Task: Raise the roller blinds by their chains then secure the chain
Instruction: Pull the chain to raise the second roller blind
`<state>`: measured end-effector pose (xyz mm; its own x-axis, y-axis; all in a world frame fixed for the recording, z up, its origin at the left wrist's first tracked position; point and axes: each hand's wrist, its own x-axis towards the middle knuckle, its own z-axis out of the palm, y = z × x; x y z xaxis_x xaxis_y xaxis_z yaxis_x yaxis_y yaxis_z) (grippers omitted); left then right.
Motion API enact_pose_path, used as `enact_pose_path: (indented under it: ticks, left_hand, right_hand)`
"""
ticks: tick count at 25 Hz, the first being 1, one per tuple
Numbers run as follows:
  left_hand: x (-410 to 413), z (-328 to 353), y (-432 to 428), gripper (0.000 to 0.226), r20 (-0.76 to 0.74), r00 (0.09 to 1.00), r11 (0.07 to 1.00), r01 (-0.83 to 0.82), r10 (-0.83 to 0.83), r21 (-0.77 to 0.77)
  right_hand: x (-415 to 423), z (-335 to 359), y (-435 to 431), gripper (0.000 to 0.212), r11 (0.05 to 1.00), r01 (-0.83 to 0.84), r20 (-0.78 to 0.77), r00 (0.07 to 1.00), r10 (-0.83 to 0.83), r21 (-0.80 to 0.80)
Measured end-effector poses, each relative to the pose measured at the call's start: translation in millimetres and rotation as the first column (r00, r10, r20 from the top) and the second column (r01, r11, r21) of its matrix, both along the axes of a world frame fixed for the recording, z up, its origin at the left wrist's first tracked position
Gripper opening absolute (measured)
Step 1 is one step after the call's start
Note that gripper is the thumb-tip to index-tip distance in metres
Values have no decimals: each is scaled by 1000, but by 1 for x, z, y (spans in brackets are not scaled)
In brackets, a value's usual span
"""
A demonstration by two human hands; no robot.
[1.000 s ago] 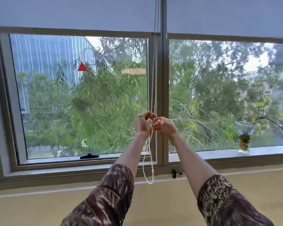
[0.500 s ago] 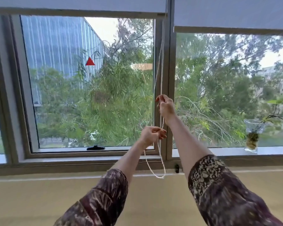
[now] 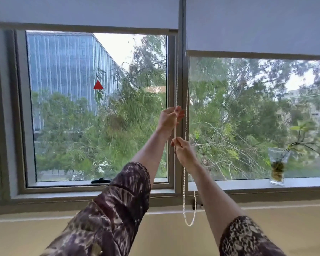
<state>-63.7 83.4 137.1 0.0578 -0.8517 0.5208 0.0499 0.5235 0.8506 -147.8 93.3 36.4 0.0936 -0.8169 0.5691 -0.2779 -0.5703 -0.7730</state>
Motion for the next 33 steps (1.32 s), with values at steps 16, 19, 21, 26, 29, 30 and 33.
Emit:
enact_pose_path:
  ticks: [16,19,21,26,29,30,33]
  left_hand:
    - [8,-21,50,26,46,951,946,-299,307,-127]
    - [9,-57,62,27,94,962,966,-252,257,-66]
    - [9,-79,73,29,110,973,979,-197,201,-47]
    - [45,-91,98,32,86,994,995,62,-69,82]
    - [76,-83,109,24,204,965,978,130,-163,163]
    - [83,-79,112,26,239,959,979,115,-154,171]
    - [93,-56,113,33,196,973,986,94,-119,135]
  right_hand:
    - [-8,100,48,33,993,-113,239,966,100,39]
    - [15,133,56,28,997,-82,325,942,82,-15]
    - [32,144,62,27,998,-60,408,911,64,-22]
    - [58,128,70,32,995,72,310,950,-49,-64]
    - [64,114,78,33,989,68,279,960,-30,-130]
    - [66,110,82,34,987,78,271,962,-37,-141]
    - [70,92,91,32,987,102,237,969,-70,-124]
